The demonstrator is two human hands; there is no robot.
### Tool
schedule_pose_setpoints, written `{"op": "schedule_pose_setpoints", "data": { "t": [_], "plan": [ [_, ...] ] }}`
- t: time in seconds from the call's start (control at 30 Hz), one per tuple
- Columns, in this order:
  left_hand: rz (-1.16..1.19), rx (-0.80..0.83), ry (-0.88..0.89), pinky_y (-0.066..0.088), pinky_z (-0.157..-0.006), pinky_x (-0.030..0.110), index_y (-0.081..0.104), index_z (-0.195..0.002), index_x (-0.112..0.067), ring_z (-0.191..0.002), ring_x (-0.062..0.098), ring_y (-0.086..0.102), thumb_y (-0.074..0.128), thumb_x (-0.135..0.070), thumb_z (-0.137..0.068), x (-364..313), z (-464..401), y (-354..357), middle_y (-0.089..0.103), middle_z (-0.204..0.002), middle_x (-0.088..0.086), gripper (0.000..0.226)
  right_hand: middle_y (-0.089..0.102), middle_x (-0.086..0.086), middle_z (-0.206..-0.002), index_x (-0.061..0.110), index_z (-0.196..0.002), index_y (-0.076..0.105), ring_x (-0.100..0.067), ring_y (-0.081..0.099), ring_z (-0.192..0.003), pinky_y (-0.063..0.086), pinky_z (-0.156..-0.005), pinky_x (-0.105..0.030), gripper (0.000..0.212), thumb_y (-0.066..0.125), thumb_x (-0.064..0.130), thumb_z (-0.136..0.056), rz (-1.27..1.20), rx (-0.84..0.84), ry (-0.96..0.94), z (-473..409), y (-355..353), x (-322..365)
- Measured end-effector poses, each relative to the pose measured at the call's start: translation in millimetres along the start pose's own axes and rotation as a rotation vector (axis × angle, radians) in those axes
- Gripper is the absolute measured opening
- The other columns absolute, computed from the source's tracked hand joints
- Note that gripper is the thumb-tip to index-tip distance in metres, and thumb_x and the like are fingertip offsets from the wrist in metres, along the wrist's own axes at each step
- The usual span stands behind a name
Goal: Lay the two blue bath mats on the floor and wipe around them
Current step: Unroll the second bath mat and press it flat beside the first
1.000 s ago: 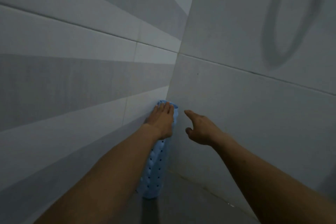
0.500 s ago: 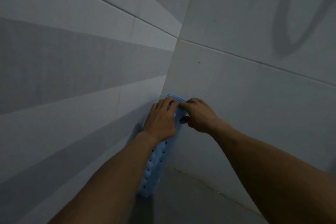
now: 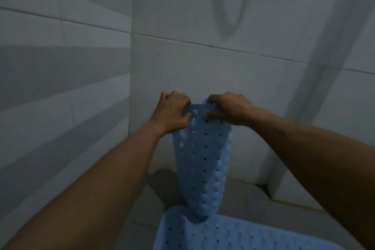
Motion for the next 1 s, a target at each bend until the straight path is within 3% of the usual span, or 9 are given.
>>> {"op": "schedule_pose_setpoints", "data": {
  "t": [0.1, 0.2, 0.47, 0.6, 0.67, 0.73, 0.83, 0.93, 1.0],
  "plan": [
    [-0.023, 0.126, 0.068, 0.029, -0.085, 0.034, 0.062, -0.086, -0.019, -0.089, 0.02, 0.052, 0.064, -0.053, -0.081, -39.9, -13.9, -7.2, 0.06, -0.082, 0.0, 0.034, 0.063, 0.002, -0.109, 0.029, -0.116, 0.061, -0.026, 0.059, -0.102, 0.037, -0.073, -0.032, 0.058, 0.068, 0.07, -0.075, -0.011, -0.009, 0.091, 46.7, -17.9, -39.3],
    [0.023, 0.236, 0.072, 0.043, -0.07, 0.035, 0.057, -0.085, -0.017, -0.078, 0.03, 0.06, 0.058, -0.064, -0.083, -78.4, -19.5, -12.5, 0.065, -0.081, 0.011, 0.047, 0.065, -0.005, -0.106, 0.026, -0.109, 0.061, -0.026, 0.06, -0.096, 0.04, -0.072, -0.034, 0.067, 0.066, 0.079, -0.068, -0.021, -0.03, 0.194, 88.3, -25.5, -74.2],
    [-0.128, 0.386, 0.175, 0.036, -0.065, 0.032, 0.054, -0.105, -0.013, -0.085, 0.033, 0.059, 0.051, -0.061, -0.089, -191.5, -6.9, 2.7, 0.064, -0.096, 0.016, 0.051, 0.053, -0.003, -0.086, 0.024, -0.108, 0.043, -0.027, 0.053, -0.079, 0.04, -0.067, -0.036, 0.068, 0.067, 0.075, -0.07, -0.11, -0.079, 0.257, 192.6, -5.6, -122.3],
    [-0.232, 0.392, 0.165, 0.037, -0.066, 0.034, 0.053, -0.107, -0.013, -0.086, 0.035, 0.06, 0.048, -0.059, -0.092, -210.6, 10.3, 5.1, 0.064, -0.098, 0.017, 0.049, 0.065, -0.001, -0.096, 0.035, -0.103, 0.053, -0.023, 0.06, -0.085, 0.048, -0.07, -0.035, 0.06, 0.058, 0.085, -0.069, -0.194, 0.013, 0.193, 220.4, 18.1, -134.0],
    [-0.307, 0.396, 0.131, 0.038, -0.068, 0.035, 0.052, -0.107, -0.012, -0.09, 0.037, 0.061, 0.047, -0.058, -0.093, -211.0, 21.0, -1.1, 0.064, -0.1, 0.02, 0.048, 0.063, 0.006, -0.104, 0.038, -0.113, 0.06, -0.02, 0.058, -0.091, 0.05, -0.079, -0.037, 0.067, 0.06, 0.086, -0.065, -0.247, 0.11, 0.184, 235.8, 22.1, -142.6],
    [-0.343, 0.409, 0.059, 0.039, -0.07, 0.036, 0.051, -0.106, -0.012, -0.092, 0.037, 0.061, 0.048, -0.057, -0.093, -207.3, 32.4, -13.7, 0.064, -0.102, 0.021, 0.048, 0.063, 0.008, -0.115, 0.04, -0.128, 0.058, -0.018, 0.058, -0.1, 0.05, -0.091, -0.04, 0.076, 0.071, 0.079, -0.063, -0.288, 0.171, 0.165, 248.0, 21.0, -151.6],
    [-0.367, 0.433, -0.036, 0.041, -0.07, 0.037, 0.051, -0.104, -0.011, -0.091, 0.036, 0.061, 0.048, -0.057, -0.093, -206.8, 51.4, -40.1, 0.064, -0.102, 0.021, 0.047, 0.058, 0.004, -0.133, 0.036, -0.142, 0.046, -0.021, 0.056, -0.113, 0.046, -0.101, -0.041, 0.081, 0.082, 0.05, -0.071, -0.229, 0.246, 0.076, 259.1, 19.8, -149.5],
    [-0.398, 0.437, -0.108, 0.042, -0.071, 0.037, 0.052, -0.104, -0.01, -0.091, 0.036, 0.061, 0.049, -0.054, -0.094, -217.3, 71.9, -68.8, 0.064, -0.103, 0.021, 0.046, 0.06, 0.001, -0.127, 0.031, -0.136, 0.051, -0.021, 0.054, -0.102, 0.048, -0.089, -0.039, 0.063, 0.079, 0.032, -0.08, -0.111, 0.246, -0.016, 266.8, 13.0, -134.7],
    [-0.419, 0.443, -0.162, 0.041, -0.071, 0.037, 0.052, -0.105, -0.009, -0.093, 0.036, 0.061, 0.049, -0.053, -0.095, -222.5, 89.9, -86.5, 0.064, -0.105, 0.02, 0.045, 0.063, 0.0, -0.113, 0.029, -0.123, 0.061, -0.02, 0.054, -0.092, 0.046, -0.078, -0.034, 0.047, 0.078, 0.036, -0.08, -0.034, 0.234, -0.046, 267.0, 0.6, -124.1]
  ]
}}
Point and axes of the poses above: each hand's wrist, its own z-axis away from the middle knuckle, its own y-axis out of the palm, x = y × z, the point moved 8 cm from there along -z, towards the middle knuckle
